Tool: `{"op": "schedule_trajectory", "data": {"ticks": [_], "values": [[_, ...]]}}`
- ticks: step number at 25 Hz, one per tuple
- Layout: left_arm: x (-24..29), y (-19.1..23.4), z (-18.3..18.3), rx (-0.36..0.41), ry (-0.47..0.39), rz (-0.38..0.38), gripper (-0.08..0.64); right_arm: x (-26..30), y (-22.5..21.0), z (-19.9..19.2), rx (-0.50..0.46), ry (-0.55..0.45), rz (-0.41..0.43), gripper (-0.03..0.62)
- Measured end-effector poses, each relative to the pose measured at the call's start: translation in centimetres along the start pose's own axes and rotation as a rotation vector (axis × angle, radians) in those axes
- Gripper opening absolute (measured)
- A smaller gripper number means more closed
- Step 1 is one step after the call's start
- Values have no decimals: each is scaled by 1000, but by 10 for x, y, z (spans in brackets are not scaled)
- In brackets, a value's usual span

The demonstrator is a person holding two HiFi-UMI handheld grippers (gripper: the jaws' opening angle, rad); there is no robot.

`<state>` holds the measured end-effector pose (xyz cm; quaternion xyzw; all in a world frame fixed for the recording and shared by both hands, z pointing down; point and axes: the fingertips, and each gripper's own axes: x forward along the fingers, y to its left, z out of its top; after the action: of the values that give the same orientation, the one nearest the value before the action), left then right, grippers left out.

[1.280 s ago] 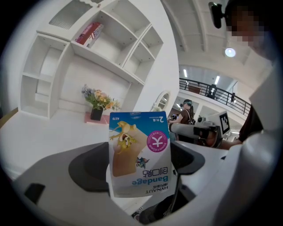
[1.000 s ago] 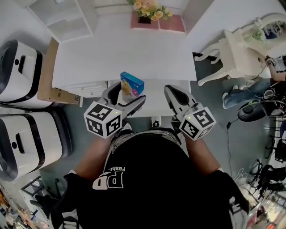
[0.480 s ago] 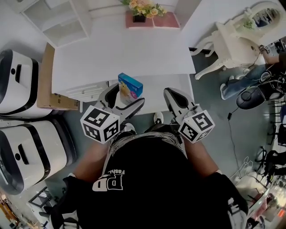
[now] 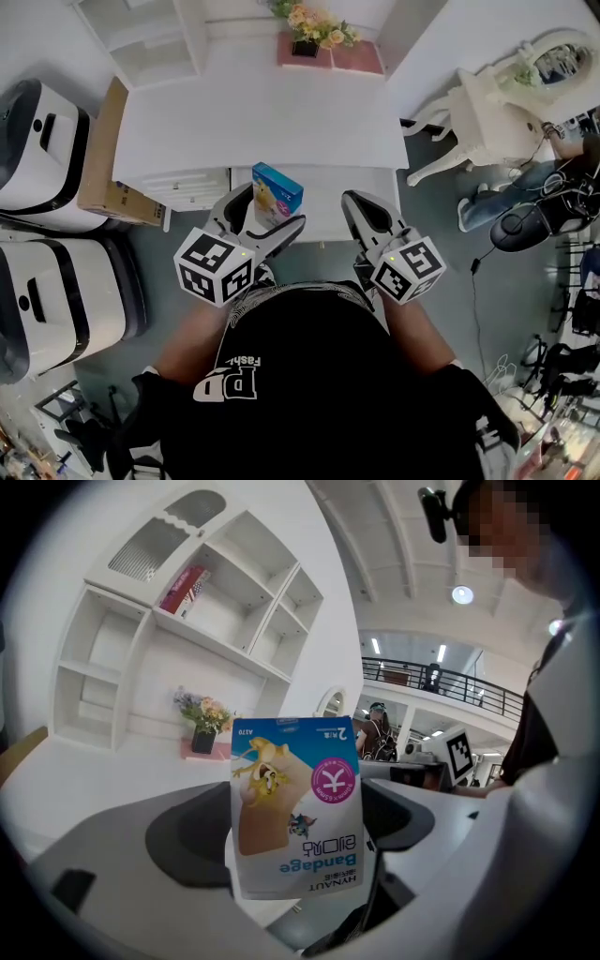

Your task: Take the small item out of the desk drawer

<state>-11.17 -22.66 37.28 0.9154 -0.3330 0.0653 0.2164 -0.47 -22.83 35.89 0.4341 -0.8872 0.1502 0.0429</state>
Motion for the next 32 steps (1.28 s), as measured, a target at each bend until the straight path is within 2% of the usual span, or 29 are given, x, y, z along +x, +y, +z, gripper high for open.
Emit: {"op": "schedule_trajectory", "data": {"ticks": [7, 10, 21, 27, 32], "values": [[9, -44, -5, -21, -30, 46, 422, -43, -8, -3, -49, 14, 44, 8], [14, -67, -11, -1, -30, 69, 422, -65, -14, -10, -73, 22, 39, 8], [28, -141, -30, -14, -51, 100, 422, -140, -30, -18, -20, -5, 109, 8], [28, -168, -44, -15, -54, 142, 422, -170, -27, -31, 15, -15, 187, 8], [22, -178, -54, -15, -56, 177, 422, -179, -27, -41, 15, -8, 202, 6]]}}
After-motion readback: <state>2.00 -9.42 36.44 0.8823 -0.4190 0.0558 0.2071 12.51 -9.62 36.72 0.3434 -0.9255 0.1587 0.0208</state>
